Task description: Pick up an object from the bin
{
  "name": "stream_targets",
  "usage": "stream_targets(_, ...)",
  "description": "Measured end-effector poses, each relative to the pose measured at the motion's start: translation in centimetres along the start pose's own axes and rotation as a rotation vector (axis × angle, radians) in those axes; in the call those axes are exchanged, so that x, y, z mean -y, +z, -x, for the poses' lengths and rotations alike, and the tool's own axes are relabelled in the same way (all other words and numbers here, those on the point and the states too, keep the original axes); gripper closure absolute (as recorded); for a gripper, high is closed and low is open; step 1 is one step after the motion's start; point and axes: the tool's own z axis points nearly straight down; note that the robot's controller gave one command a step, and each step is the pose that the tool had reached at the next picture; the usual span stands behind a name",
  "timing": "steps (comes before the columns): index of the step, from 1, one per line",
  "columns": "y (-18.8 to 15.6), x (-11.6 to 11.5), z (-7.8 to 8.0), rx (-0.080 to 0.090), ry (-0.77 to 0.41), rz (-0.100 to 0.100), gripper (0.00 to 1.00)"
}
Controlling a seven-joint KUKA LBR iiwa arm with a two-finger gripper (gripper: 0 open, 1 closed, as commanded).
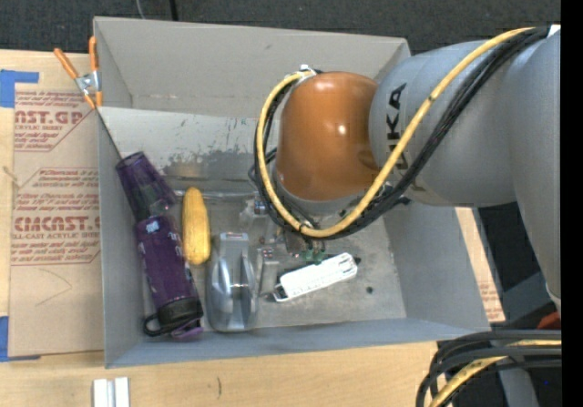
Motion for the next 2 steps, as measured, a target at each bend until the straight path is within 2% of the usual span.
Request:
stream_targets(1, -0.4, 0.1, 0.2, 0.008, 0.001, 0.001, 0.00)
stream_targets(2, 2.3, 2.2, 1.1, 0.014, -0.056, 0.004, 0.00)
